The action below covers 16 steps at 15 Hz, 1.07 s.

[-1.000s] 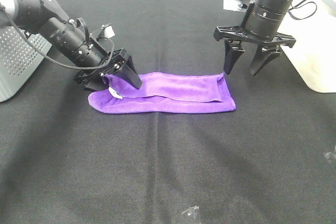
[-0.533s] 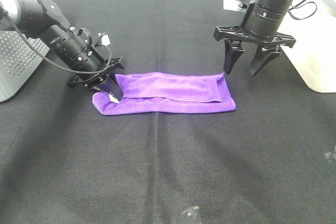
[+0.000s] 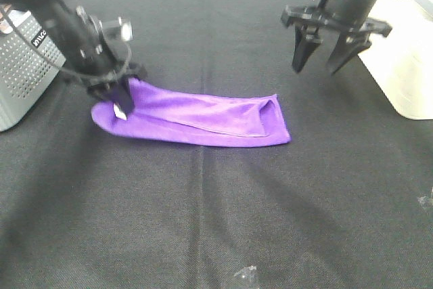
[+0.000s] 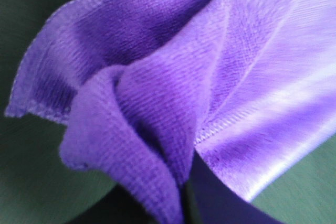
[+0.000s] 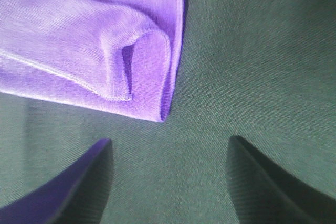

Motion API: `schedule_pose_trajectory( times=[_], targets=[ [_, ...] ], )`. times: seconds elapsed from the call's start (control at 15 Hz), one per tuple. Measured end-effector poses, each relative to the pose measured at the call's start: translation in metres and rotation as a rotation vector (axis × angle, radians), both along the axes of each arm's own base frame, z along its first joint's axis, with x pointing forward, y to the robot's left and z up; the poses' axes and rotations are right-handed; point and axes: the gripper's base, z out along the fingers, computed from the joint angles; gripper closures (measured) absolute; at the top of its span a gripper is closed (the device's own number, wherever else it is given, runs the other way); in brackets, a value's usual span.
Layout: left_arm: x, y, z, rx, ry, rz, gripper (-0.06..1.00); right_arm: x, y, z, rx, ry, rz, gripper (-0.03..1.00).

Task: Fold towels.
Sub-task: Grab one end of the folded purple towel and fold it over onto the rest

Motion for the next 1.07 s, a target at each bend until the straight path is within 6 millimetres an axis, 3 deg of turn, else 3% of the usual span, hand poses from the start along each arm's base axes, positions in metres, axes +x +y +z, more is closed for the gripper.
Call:
schedule_pose_trajectory(
  times=[0.2, 0.4, 0.93, 1.07],
  targets=[
    [0.007, -0.004, 0.026, -0.016, -0.040, 0.003, 0.91, -0.010, -0.002, 0.033, 0.014, -0.074, 0.001, 0.37],
    [0.013, -0.037, 0.040, -0.042, -0.079, -0.030, 0.91, -0.020, -0.005, 0.061, 0.027, -0.139, 0.003, 0.37],
    [0.022, -0.159, -0.001, -0.117, -0.105, -0.119, 0.88, -0.043, -0.010, 0.109, 0.048, -0.254, 0.007, 0.37],
    [0.018, -0.172, -0.007, -0.129, -0.100, -0.134, 0.81, -0.046, -0.010, 0.114, 0.050, -0.267, 0.008, 0.37]
  ],
)
